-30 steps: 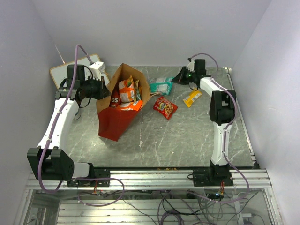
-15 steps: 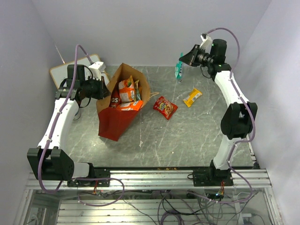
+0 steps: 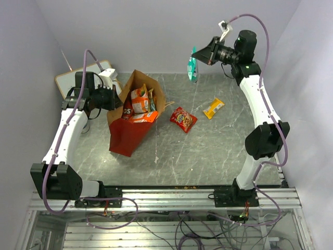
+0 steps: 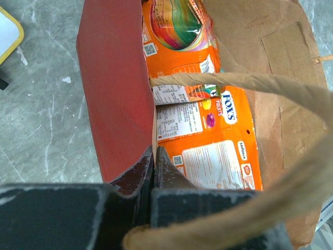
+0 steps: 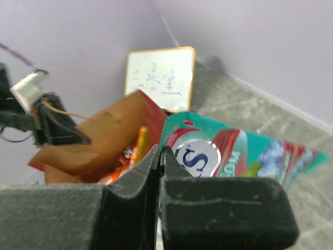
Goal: Place the snacks into the paper bag
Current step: Place the snack in the paper bag.
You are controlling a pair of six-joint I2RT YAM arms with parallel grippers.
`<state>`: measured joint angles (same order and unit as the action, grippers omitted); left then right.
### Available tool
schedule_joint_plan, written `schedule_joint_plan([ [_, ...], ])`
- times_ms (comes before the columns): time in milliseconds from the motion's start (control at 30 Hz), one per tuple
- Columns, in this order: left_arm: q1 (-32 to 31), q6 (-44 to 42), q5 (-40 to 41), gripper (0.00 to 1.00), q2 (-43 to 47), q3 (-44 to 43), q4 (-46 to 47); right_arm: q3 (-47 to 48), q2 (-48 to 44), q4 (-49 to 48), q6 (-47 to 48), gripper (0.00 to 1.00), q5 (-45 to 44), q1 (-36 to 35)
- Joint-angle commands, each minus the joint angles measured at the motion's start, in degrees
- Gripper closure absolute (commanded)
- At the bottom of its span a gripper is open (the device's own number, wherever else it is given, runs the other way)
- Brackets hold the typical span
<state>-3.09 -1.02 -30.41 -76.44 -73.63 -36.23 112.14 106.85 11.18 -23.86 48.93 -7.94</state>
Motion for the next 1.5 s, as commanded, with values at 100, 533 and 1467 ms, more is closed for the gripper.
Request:
schedule_joint_plan([
  [100,-0.58,0.05,-1.5,0.93,0.39,0.26,3.24,13.03,0.95,2.44,3.35,1.0,6.55,-7.14],
  [533,-0.6,0.23,-0.97,0.93,1.36,1.22,3.88,19.58,8.63,-4.12,-5.75,1.0,10.88,-19.63],
  [1467,-0.51,1.1,1.77,0.93,3.92,2.29,5.46,9.28,16.87,-18.8,-22.1,1.0,9.16,-28.09],
])
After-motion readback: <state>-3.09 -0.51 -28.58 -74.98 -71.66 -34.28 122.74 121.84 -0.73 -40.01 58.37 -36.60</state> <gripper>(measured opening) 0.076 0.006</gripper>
